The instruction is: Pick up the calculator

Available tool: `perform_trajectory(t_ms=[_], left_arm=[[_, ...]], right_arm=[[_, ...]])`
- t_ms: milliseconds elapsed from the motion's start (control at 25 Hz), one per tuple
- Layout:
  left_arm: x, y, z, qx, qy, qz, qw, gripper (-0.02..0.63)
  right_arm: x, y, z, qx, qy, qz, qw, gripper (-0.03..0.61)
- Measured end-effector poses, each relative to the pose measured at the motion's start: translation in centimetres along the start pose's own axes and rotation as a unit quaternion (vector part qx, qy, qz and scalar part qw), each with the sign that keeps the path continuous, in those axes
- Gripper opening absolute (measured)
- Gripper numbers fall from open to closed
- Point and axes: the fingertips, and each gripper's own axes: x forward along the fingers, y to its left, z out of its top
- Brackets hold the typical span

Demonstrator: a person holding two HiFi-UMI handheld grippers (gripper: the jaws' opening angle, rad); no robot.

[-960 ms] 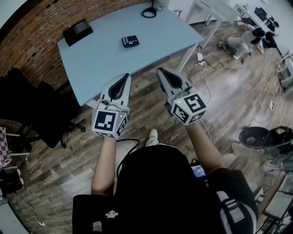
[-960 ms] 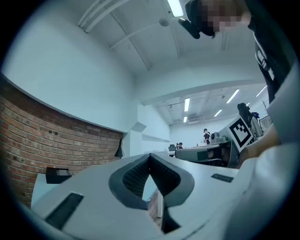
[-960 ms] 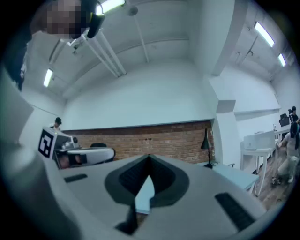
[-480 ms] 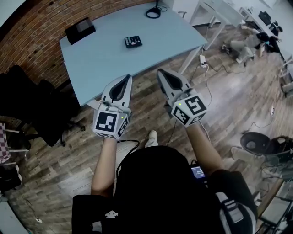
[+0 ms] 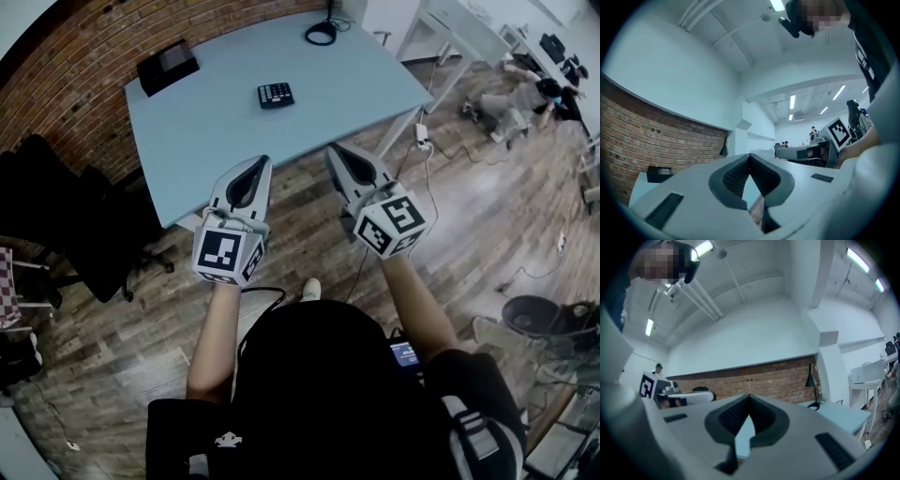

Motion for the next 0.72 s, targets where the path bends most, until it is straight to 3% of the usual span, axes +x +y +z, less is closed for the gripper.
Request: perform_trajectory(t_ms=[720], left_arm=[[5.7,0.3,-2.5,-0.003,0.019,0.042,0.9989,0.005]], right_arm=[[1.9,-6.3,-1.6,0.015,0.007,0.029,0.999,0.003]])
